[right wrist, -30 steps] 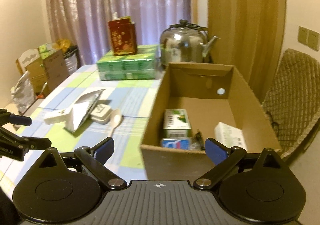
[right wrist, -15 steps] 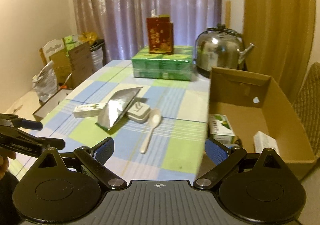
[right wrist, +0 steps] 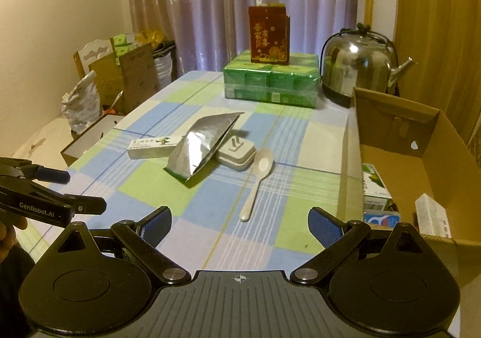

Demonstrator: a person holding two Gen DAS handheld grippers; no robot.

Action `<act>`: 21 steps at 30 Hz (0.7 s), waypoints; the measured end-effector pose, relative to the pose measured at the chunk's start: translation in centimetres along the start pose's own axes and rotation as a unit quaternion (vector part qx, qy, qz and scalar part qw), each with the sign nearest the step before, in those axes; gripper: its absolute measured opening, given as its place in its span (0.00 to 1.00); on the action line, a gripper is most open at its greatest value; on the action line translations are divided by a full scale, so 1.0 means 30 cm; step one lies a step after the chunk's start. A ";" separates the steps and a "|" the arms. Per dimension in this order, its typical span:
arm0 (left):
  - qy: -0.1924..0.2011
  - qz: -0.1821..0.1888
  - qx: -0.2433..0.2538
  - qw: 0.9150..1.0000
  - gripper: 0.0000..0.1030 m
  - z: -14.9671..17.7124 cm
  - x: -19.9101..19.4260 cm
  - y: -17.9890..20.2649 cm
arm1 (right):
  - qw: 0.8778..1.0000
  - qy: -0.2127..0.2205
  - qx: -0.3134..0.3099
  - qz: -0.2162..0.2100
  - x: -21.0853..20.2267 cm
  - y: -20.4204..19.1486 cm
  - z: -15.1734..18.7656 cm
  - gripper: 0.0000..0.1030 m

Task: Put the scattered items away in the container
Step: 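Grasp the silver foil bag with the left tool while the right tool grasps the white spoon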

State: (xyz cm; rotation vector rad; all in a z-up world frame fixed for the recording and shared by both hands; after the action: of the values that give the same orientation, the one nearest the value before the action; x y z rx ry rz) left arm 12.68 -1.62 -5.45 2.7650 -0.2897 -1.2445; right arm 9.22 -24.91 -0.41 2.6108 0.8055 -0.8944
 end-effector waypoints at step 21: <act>-0.018 0.006 0.021 1.000 0.99 -0.032 0.107 -0.012 | 0.999 -0.035 0.007 -0.006 0.158 -0.003 0.023 0.92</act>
State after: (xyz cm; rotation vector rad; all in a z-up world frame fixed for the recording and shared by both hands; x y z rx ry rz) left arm 15.53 -1.94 -7.23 2.7742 -0.3382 -1.3010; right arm 11.93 -23.14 -3.93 2.5746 0.7994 -0.9919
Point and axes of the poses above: each gripper's, at about its wrist camera, not at the fingertips, and x roughly the way its jaws point, y to its right, z to its underside, the point moved 10 cm from there along x, roughly the way its jaws point, and after that the axes turned 9 degrees about -x, right-handed, at the moved point
